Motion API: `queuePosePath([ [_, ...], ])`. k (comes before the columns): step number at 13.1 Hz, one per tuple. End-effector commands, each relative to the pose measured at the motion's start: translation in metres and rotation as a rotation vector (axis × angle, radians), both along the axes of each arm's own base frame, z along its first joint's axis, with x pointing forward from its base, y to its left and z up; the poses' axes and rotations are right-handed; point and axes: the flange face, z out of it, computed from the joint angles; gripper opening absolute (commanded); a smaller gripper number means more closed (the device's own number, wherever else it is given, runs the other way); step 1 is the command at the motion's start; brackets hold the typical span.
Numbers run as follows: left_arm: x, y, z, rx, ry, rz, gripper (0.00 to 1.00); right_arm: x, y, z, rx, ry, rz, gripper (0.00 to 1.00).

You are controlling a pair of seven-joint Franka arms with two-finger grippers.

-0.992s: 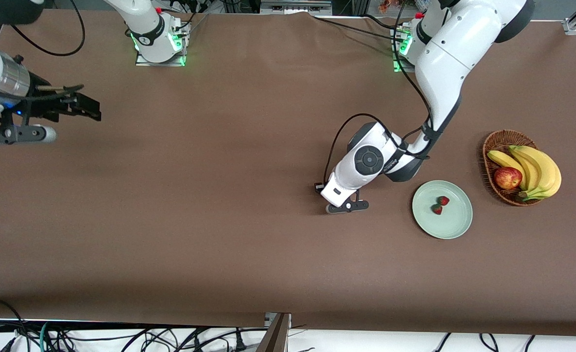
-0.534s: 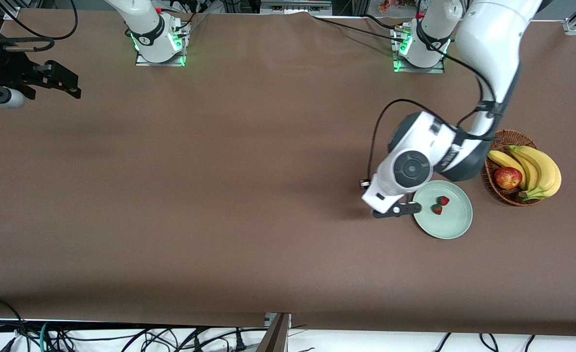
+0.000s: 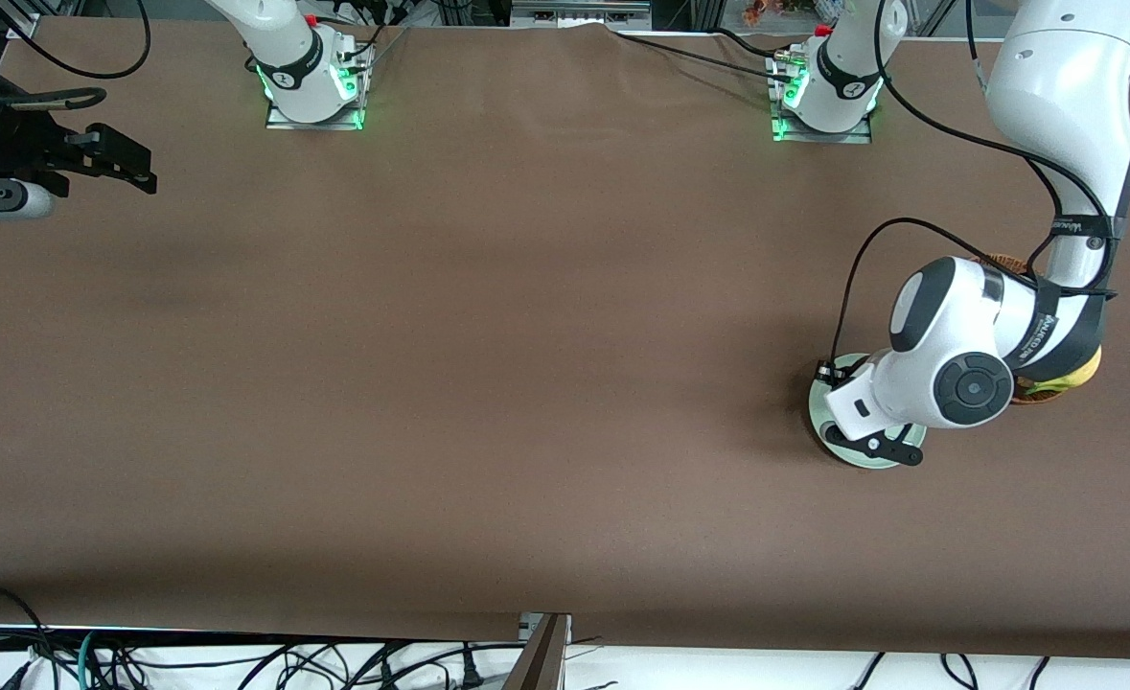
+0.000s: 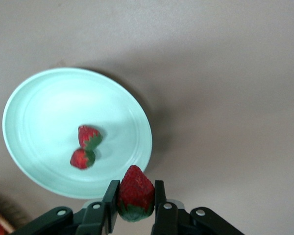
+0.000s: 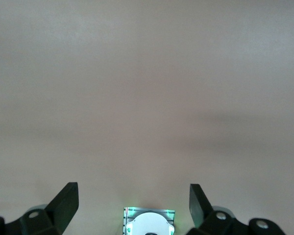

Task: Collect all strawberries into plate
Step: 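Lower the last strawberry onto the plate and open the left gripper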

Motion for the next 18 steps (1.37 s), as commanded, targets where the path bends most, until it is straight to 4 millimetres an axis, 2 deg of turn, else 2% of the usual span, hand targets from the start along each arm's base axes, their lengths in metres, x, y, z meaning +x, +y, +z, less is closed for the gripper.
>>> queuePosePath([
  [1, 0.006, 0.016, -0.036, -0.062, 0.003, -0.164, 0.22, -0.002, -0.001, 0.001, -0.015, -0.003, 0.017, 1.0],
  [2, 0.002, 0.024, -0.057, -0.083, 0.012, -0.188, 0.22, -0.002, 0.0, 0.001, -0.016, -0.005, 0.017, 1.0],
  [4, 0.0, 0.042, -0.074, -0.114, -0.033, -0.222, 0.24, -0.001, -0.003, 0.001, -0.018, -0.005, 0.012, 1.0],
  [5, 0.0, 0.042, -0.076, -0.12, -0.036, -0.236, 0.34, -0.001, -0.005, 0.002, -0.018, -0.007, 0.009, 1.0],
  [6, 0.0, 0.041, -0.076, -0.121, -0.037, -0.239, 0.61, -0.001, -0.006, 0.002, -0.019, -0.008, 0.007, 1.0],
  [7, 0.001, 0.042, -0.075, -0.121, -0.04, -0.238, 1.0, -0.001, -0.007, 0.002, -0.027, -0.009, 0.005, 1.0],
  [10, 0.001, 0.043, -0.069, -0.116, -0.039, -0.237, 1.0, 0.005, -0.004, 0.001, -0.031, -0.008, 0.009, 1.0],
  [11, 0.002, 0.044, -0.061, -0.113, -0.045, -0.235, 1.0, 0.006, -0.004, 0.0, -0.031, -0.006, 0.011, 1.0],
  [12, 0.002, 0.044, -0.034, -0.095, -0.048, -0.236, 1.0, 0.006, -0.004, 0.0, -0.031, -0.005, 0.011, 1.0],
  [14, -0.001, 0.042, 0.036, -0.058, -0.068, -0.222, 1.0, 0.006, -0.006, 0.0, -0.031, -0.005, 0.009, 1.0],
  [18, -0.022, 0.042, 0.174, -0.008, -0.173, -0.135, 1.0, 0.006, -0.006, 0.0, -0.031, -0.005, 0.009, 1.0],
])
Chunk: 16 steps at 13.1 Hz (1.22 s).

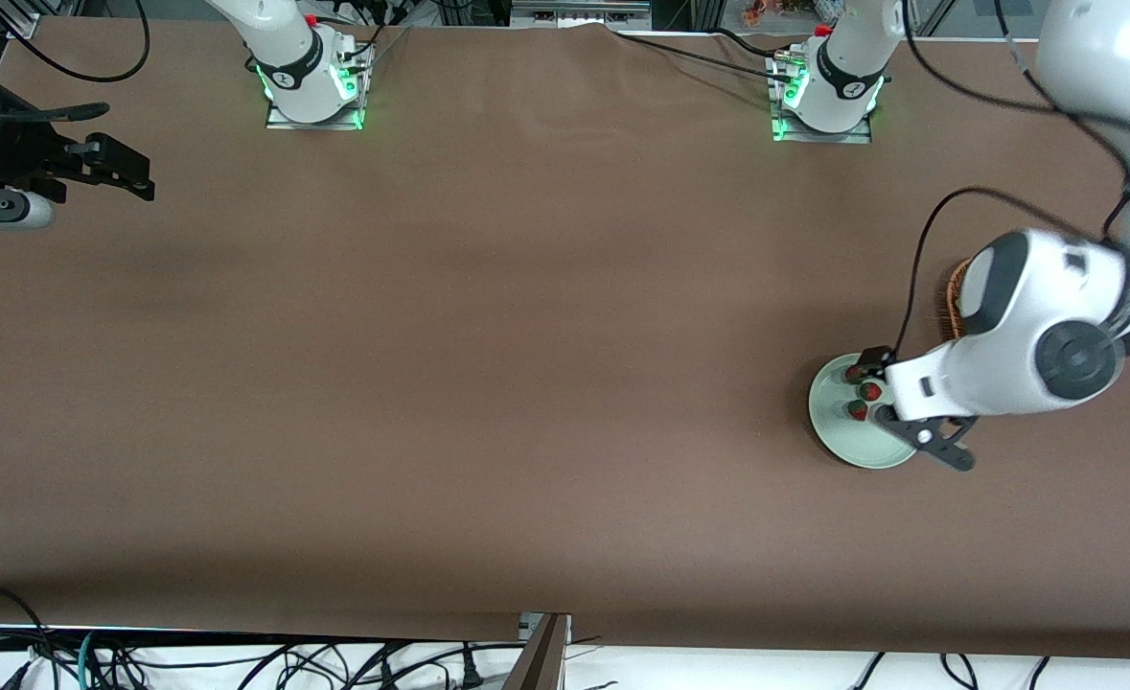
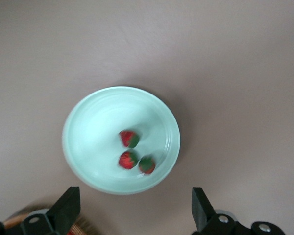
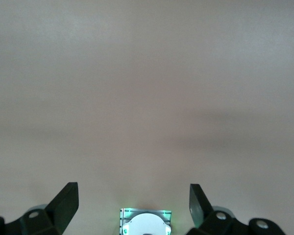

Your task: Collect all strawberries into plate

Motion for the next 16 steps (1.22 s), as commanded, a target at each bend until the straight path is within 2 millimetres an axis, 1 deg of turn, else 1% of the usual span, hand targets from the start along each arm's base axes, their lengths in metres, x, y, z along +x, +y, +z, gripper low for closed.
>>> queuePosePath([
  [1, -0.028, -0.006, 0.086, 0.045, -0.028, 0.076, 1.0, 0.002, -0.003, 0.005, -0.011, -0.008, 0.012, 1.0],
  [3, -0.039, 0.004, 0.139, 0.056, 0.022, 0.116, 1.0, 0.002, -0.003, 0.005, -0.011, -0.009, 0.012, 1.0],
  [4, -0.047, 0.006, 0.165, 0.065, 0.018, 0.168, 1.0, 0.002, -0.003, 0.005, -0.012, -0.01, 0.012, 1.0],
  [5, -0.055, 0.006, 0.185, 0.081, -0.012, 0.264, 1.0, 0.002, -0.003, 0.005, -0.012, -0.011, 0.012, 1.0],
  [6, -0.061, 0.006, 0.199, 0.097, -0.043, 0.362, 1.0, 0.002, -0.003, 0.005, -0.01, -0.012, 0.013, 1.0],
  [7, -0.065, 0.008, 0.207, 0.093, -0.071, 0.408, 1.0, 0.002, -0.003, 0.005, -0.01, -0.012, 0.013, 1.0],
  [8, -0.077, 0.0, 0.209, 0.098, -0.105, 0.414, 1.0, 0.002, -0.003, 0.005, -0.012, -0.013, 0.012, 1.0],
  [9, -0.079, 0.007, 0.2, 0.083, -0.135, 0.423, 1.0, 0.002, -0.003, 0.005, -0.01, -0.012, 0.013, 1.0],
  [10, -0.084, 0.026, 0.196, 0.044, -0.175, 0.474, 1.0, 0.002, -0.004, 0.005, -0.01, -0.012, 0.011, 1.0],
  [11, -0.097, 0.021, 0.191, -0.006, -0.213, 0.484, 1.0, 0.002, -0.004, 0.005, -0.01, -0.012, 0.011, 1.0],
  [12, -0.114, 0.016, 0.194, -0.013, -0.241, 0.489, 1.0, 0.002, -0.003, 0.005, -0.012, -0.013, 0.012, 1.0],
  [13, -0.127, 0.016, 0.195, -0.011, -0.246, 0.487, 1.0, 0.002, -0.004, 0.005, -0.01, -0.012, 0.011, 1.0],
  [14, -0.133, 0.014, 0.195, -0.011, -0.251, 0.479, 1.0, 0.002, -0.004, 0.005, -0.01, -0.012, 0.011, 1.0],
  [16, -0.134, 0.015, 0.194, -0.009, -0.247, 0.479, 1.0, 0.002, -0.004, 0.005, -0.012, -0.013, 0.011, 1.0],
])
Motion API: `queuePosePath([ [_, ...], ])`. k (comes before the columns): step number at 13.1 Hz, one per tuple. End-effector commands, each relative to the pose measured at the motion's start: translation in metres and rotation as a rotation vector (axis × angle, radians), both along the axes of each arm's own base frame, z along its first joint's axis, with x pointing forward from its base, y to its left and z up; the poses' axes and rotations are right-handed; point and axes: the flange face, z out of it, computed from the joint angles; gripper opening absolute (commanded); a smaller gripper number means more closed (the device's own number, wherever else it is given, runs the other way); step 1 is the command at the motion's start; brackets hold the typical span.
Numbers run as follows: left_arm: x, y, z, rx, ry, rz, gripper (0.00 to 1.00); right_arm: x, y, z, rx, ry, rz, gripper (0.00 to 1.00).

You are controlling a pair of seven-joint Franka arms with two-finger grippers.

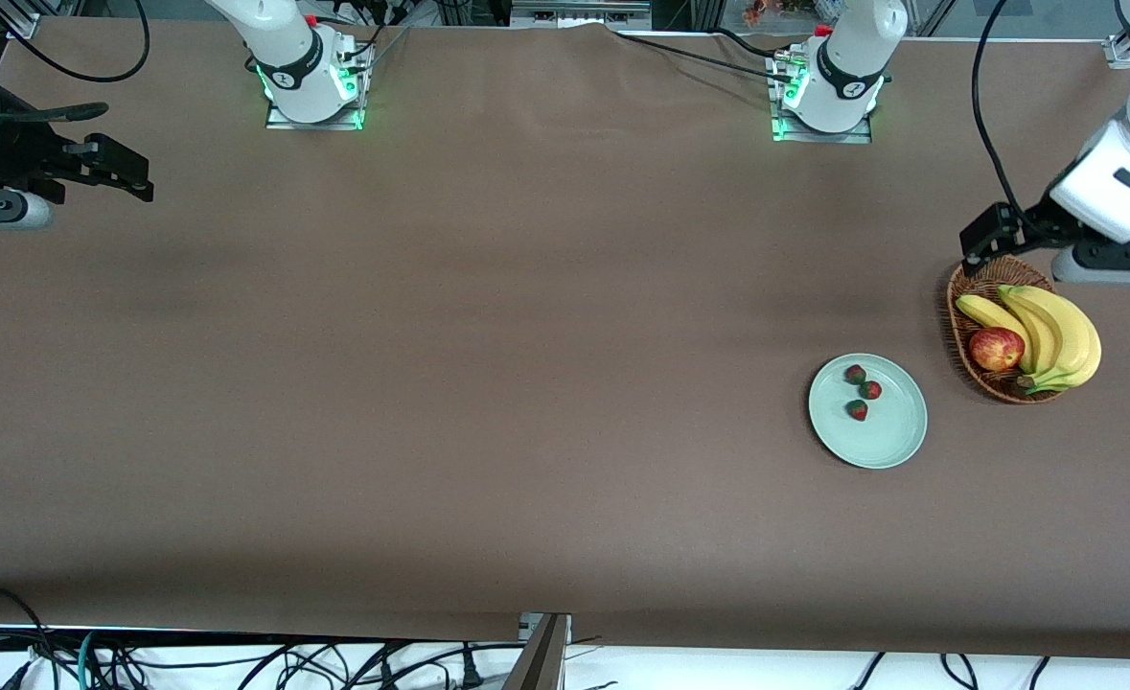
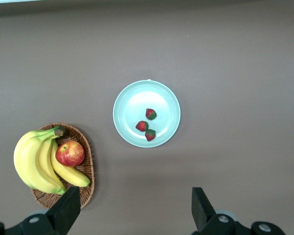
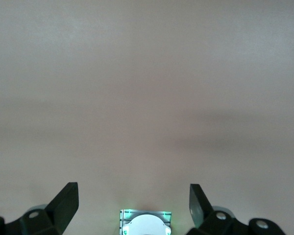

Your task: Collect all strawberries into plate

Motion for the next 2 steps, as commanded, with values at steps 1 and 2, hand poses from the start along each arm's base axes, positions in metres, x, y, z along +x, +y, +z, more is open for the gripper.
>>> queuePosePath([
  [1, -0.0137, -0.0001, -0.0016, -0.015, -0.015, 0.01, 1.0, 0.0017, -0.0034, 0.0044, -0.012, -0.008, 0.01, 1.0],
  [2, -0.0132, -0.0001, -0.0017, -0.015, -0.015, 0.01, 1.0, 0.0017, -0.0034, 0.0044, -0.012, -0.008, 0.01, 1.0],
])
